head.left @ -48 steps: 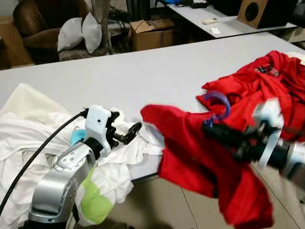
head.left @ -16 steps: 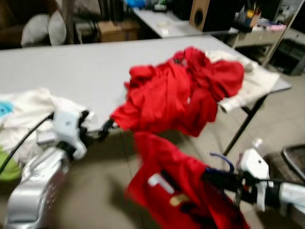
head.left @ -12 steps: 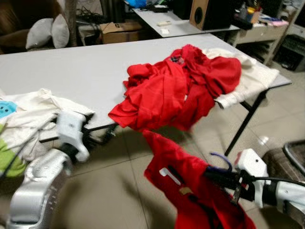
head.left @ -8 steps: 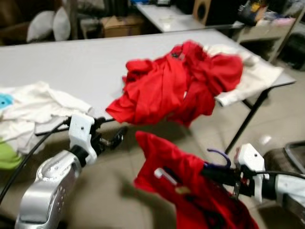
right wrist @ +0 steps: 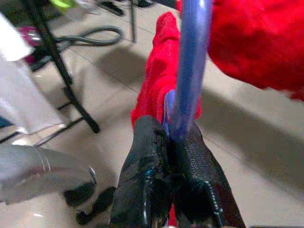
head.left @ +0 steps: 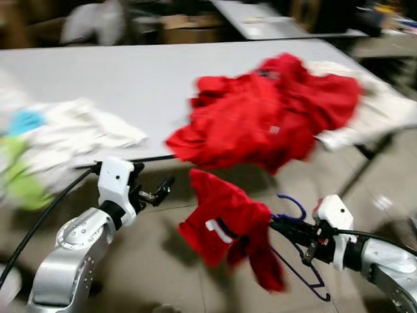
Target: Hang hanger
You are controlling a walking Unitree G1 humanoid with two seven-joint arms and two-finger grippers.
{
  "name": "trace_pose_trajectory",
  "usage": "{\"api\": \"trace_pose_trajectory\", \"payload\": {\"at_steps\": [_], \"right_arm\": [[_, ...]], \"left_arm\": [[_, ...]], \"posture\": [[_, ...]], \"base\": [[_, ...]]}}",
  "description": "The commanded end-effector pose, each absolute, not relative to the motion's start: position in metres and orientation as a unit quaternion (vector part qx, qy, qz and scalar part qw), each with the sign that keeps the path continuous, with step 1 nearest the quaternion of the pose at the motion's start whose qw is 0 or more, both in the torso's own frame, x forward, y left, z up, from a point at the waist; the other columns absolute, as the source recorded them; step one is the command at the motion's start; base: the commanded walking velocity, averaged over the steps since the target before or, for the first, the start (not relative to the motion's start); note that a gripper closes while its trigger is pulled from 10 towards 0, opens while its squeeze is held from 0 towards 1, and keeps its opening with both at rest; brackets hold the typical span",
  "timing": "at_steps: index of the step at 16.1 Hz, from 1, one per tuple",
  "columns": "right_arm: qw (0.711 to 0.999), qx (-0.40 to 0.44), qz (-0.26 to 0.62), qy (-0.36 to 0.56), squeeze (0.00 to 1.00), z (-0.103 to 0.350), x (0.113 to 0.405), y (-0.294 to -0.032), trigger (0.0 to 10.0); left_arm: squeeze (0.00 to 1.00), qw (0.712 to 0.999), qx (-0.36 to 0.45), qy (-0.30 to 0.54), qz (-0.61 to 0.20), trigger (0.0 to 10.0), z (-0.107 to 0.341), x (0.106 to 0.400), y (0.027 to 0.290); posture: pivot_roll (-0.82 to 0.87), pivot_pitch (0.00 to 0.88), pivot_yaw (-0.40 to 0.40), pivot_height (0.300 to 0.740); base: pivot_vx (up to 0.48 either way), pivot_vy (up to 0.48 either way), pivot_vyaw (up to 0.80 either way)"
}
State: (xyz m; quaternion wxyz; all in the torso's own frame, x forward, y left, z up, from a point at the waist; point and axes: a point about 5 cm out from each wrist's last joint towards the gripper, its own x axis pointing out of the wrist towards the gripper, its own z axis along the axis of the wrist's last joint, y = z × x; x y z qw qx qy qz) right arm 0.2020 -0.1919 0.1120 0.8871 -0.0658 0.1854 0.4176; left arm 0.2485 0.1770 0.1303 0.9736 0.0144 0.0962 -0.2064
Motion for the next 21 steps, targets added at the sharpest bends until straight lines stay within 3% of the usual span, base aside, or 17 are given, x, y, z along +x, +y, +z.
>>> {"api": "trace_pose_trajectory", "payload": {"at_steps": [1,7,13,18,21], "right_arm": [[0.885,-0.069,0.427,0.174,0.0,0.117,0.202,-0.191,10.0],[0.869,-0.089,0.463,0.154,0.0,0.125,0.215,-0.192,10.0],[0.842,-0.096,0.519,0.112,0.0,0.139,0.232,-0.187,10.0],[0.847,-0.08,0.516,0.102,0.0,0.132,0.239,-0.181,10.0],[0.843,-0.069,0.525,0.095,0.0,0.132,0.238,-0.173,10.0]], "left_arm": [[0.0,0.973,0.021,0.101,-0.208,10.0,0.127,0.248,0.175],[0.0,0.977,0.019,0.059,-0.205,10.0,0.142,0.246,0.185],[0.0,0.958,0.041,0.001,-0.285,10.0,0.187,0.251,0.191],[0.0,0.962,0.034,0.074,-0.261,10.0,0.149,0.247,0.179],[0.0,0.96,0.02,0.062,-0.271,10.0,0.148,0.245,0.174]], "posture": [[-0.06,0.0,0.001,0.74],[-0.04,0.0,-0.026,0.74],[0.01,0.0,-0.05,0.74],[0.03,0.0,-0.052,0.74],[0.02,0.0,-0.038,0.74]], "base": [[0.0,0.0,0.75],[0.0,0.0,0.73],[0.0,0.0,0.72],[0.0,0.0,0.72],[0.0,0.0,0.71]]}}
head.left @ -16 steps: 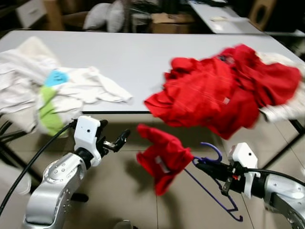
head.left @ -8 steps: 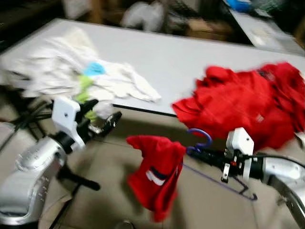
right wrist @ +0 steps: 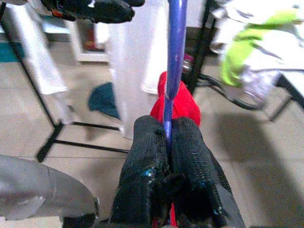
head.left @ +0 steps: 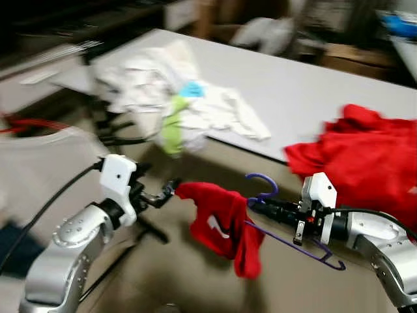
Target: Hang hanger
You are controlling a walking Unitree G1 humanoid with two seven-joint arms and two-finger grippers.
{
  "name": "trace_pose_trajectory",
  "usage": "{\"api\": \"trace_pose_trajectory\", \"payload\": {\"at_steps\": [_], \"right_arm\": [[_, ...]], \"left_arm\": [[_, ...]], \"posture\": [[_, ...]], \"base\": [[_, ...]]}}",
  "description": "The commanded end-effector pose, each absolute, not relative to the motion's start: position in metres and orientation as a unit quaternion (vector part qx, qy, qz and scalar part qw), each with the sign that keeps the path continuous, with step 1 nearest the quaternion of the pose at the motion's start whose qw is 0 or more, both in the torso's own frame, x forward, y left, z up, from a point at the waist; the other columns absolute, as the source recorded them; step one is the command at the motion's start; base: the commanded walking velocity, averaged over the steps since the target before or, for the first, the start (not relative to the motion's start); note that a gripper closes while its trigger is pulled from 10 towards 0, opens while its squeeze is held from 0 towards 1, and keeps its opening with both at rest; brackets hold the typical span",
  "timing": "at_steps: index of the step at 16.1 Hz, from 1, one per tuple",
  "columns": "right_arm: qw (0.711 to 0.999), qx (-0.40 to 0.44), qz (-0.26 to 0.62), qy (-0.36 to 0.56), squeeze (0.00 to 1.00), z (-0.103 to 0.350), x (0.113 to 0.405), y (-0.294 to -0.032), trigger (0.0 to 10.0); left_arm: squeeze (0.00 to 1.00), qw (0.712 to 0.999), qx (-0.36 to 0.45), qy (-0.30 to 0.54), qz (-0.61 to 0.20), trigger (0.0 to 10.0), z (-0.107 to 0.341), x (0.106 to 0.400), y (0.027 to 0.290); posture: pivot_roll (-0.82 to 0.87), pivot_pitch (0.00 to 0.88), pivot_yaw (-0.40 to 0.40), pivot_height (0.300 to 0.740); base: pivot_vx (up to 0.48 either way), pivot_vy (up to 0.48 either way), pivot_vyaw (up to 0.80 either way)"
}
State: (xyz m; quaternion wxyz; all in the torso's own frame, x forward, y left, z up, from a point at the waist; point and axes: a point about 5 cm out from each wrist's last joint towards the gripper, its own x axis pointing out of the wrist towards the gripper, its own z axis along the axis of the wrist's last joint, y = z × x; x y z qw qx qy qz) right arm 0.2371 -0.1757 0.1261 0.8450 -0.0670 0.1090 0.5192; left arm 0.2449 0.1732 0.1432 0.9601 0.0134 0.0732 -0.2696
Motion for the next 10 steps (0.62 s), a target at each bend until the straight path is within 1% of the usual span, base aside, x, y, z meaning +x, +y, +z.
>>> {"api": "trace_pose_trajectory", "payload": {"at_steps": [1,3,4,5,6,8,9,10], "right_arm": [[0.841,-0.068,0.529,0.093,0.0,0.132,0.238,-0.171,10.0],[0.836,-0.063,0.537,0.094,0.0,0.128,0.237,-0.165,10.0],[0.839,-0.052,0.533,0.091,0.0,0.126,0.238,-0.163,10.0],[0.841,-0.049,0.531,0.094,0.0,0.124,0.238,-0.164,10.0],[0.843,-0.044,0.528,0.093,0.0,0.124,0.24,-0.167,10.0],[0.846,-0.05,0.521,0.097,0.0,0.124,0.242,-0.176,10.0],[0.848,-0.052,0.519,0.096,0.0,0.126,0.243,-0.178,10.0],[0.852,-0.051,0.514,0.088,0.0,0.136,0.246,-0.183,10.0]], "left_arm": [[0.0,0.961,0.017,0.052,-0.27,10.0,0.151,0.244,0.176],[0.0,0.967,0.003,0.065,-0.247,10.0,0.153,0.238,0.188],[0.0,0.967,0.003,0.073,-0.245,10.0,0.149,0.235,0.19],[0.0,0.972,-0.003,0.103,-0.21,10.0,0.137,0.232,0.19],[0.0,0.969,0.001,0.105,-0.221,10.0,0.134,0.23,0.183],[0.0,0.968,0.003,0.105,-0.227,10.0,0.132,0.229,0.172],[0.0,0.966,0.013,0.105,-0.235,10.0,0.132,0.232,0.169],[0.0,0.959,0.02,0.094,-0.268,10.0,0.14,0.237,0.161]], "posture": [[0.02,0.0,-0.041,0.74],[0.06,0.0,-0.034,0.74],[0.07,0.0,-0.026,0.74],[0.07,0.0,-0.018,0.74],[0.08,0.0,-0.033,0.74],[0.06,0.0,-0.033,0.74],[0.05,0.0,-0.023,0.74],[0.0,0.0,-0.004,0.74]], "base": [[0.0,0.0,0.72],[0.0,0.0,0.71],[0.0,0.0,0.72],[0.0,0.0,0.72],[0.0,0.0,0.72],[0.0,0.0,0.72],[0.0,0.0,0.71],[0.0,0.0,0.72]]}}
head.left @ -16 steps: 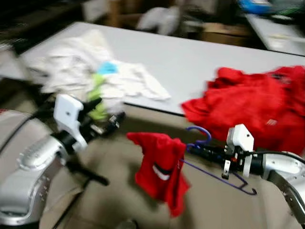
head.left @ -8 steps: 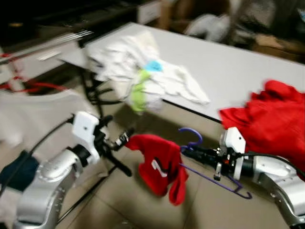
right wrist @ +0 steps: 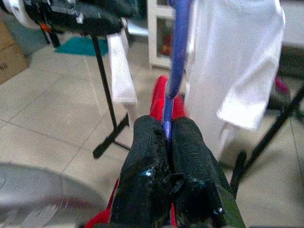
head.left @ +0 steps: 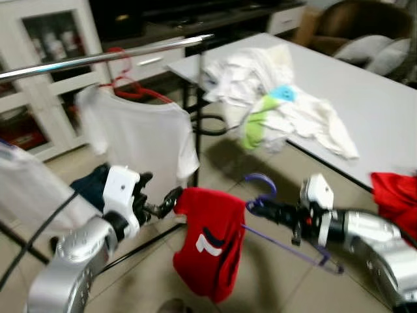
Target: Hang hanger
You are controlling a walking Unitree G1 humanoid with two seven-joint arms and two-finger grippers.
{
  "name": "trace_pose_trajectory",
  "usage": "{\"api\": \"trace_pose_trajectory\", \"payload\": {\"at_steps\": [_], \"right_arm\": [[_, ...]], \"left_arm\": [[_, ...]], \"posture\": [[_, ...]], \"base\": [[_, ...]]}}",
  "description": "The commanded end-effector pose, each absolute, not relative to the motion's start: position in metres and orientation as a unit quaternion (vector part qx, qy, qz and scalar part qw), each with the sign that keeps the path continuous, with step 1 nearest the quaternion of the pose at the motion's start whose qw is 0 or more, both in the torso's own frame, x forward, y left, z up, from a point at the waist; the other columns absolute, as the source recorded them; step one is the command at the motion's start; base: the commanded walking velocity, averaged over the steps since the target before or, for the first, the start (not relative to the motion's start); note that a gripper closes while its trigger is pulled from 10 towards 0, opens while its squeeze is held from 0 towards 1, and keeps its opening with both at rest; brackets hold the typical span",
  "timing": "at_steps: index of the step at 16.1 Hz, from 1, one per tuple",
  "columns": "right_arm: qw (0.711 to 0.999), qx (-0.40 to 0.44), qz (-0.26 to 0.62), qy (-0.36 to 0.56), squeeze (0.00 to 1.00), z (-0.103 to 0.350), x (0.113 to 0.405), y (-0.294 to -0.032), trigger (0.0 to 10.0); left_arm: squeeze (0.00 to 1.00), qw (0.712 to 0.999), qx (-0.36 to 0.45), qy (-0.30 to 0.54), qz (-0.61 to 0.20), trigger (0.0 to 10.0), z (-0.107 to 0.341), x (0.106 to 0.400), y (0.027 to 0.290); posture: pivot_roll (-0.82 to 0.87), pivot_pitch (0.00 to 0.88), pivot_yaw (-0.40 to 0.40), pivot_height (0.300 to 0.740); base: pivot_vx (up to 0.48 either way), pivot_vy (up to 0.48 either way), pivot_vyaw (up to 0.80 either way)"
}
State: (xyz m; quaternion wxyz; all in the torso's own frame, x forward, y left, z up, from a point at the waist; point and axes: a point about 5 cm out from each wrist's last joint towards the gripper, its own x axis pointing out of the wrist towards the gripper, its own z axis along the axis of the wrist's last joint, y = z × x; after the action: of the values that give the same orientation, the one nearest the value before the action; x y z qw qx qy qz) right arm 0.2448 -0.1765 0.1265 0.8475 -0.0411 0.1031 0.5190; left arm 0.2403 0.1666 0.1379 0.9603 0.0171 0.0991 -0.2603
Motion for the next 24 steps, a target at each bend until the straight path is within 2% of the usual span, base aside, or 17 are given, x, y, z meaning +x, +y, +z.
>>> {"api": "trace_pose_trajectory", "payload": {"at_steps": [1,4,6,8,9,13,16,20,22,23,24], "right_arm": [[0.858,-0.049,0.506,0.078,0.0,0.144,0.252,-0.185,10.0],[0.864,-0.057,0.494,0.075,0.0,0.141,0.254,-0.185,10.0],[0.866,-0.031,0.494,0.075,0.0,0.136,0.248,-0.178,10.0],[0.863,-0.029,0.499,0.08,0.0,0.131,0.245,-0.177,10.0],[0.866,-0.034,0.492,0.079,0.0,0.131,0.249,-0.179,10.0],[0.859,-0.044,0.504,0.075,0.0,0.135,0.258,-0.171,10.0],[0.855,-0.044,0.513,0.068,0.0,0.137,0.262,-0.168,10.0],[0.851,-0.053,0.518,0.065,0.0,0.14,0.264,-0.17,10.0],[0.854,-0.053,0.515,0.058,0.0,0.147,0.27,-0.173,10.0],[0.858,-0.042,0.509,0.056,0.0,0.149,0.273,-0.175,10.0],[0.86,-0.032,0.508,0.045,0.0,0.152,0.275,-0.175,10.0]], "left_arm": [[0.0,0.952,0.015,0.079,-0.296,10.0,0.147,0.248,0.156],[0.0,0.952,0.017,0.085,-0.295,10.0,0.145,0.259,0.158],[0.0,0.954,0.011,0.098,-0.283,10.0,0.141,0.256,0.161],[0.0,0.956,0.0,0.101,-0.275,10.0,0.136,0.253,0.163],[0.0,0.953,-0.02,0.095,-0.287,10.0,0.136,0.254,0.158],[0.0,0.96,0.007,0.087,-0.267,10.0,0.139,0.265,0.162],[0.0,0.947,0.041,0.074,-0.31,10.0,0.153,0.27,0.156],[0.0,0.938,0.046,0.059,-0.338,10.0,0.17,0.276,0.164],[0.0,0.924,0.044,0.046,-0.377,10.0,0.185,0.279,0.168],[1.0,0.911,0.033,0.047,-0.409,10.0,0.19,0.278,0.166],[1.0,0.891,0.035,0.049,-0.449,10.0,0.196,0.276,0.164]], "posture": [[-0.04,0.0,0.007,0.74],[-0.05,0.0,0.038,0.74],[-0.01,0.0,-0.018,0.74],[-0.02,0.0,0.024,0.74],[-0.02,0.0,0.014,0.74],[-0.02,0.0,-0.008,0.74],[-0.02,0.0,-0.001,0.74],[-0.02,0.0,0.007,0.74],[-0.01,0.0,0.003,0.74],[-0.01,0.0,0.001,0.74],[-0.01,0.0,-0.002,0.74]], "base": [[0.0,0.0,0.72],[0.0,0.0,0.72],[0.0,0.0,0.72],[0.0,0.0,0.72],[0.0,0.0,0.72],[0.0,0.0,0.72],[0.0,0.0,0.72],[0.0,0.0,0.72],[0.0,0.0,0.72],[0.0,0.0,0.0],[0.0,0.0,0.0]]}}
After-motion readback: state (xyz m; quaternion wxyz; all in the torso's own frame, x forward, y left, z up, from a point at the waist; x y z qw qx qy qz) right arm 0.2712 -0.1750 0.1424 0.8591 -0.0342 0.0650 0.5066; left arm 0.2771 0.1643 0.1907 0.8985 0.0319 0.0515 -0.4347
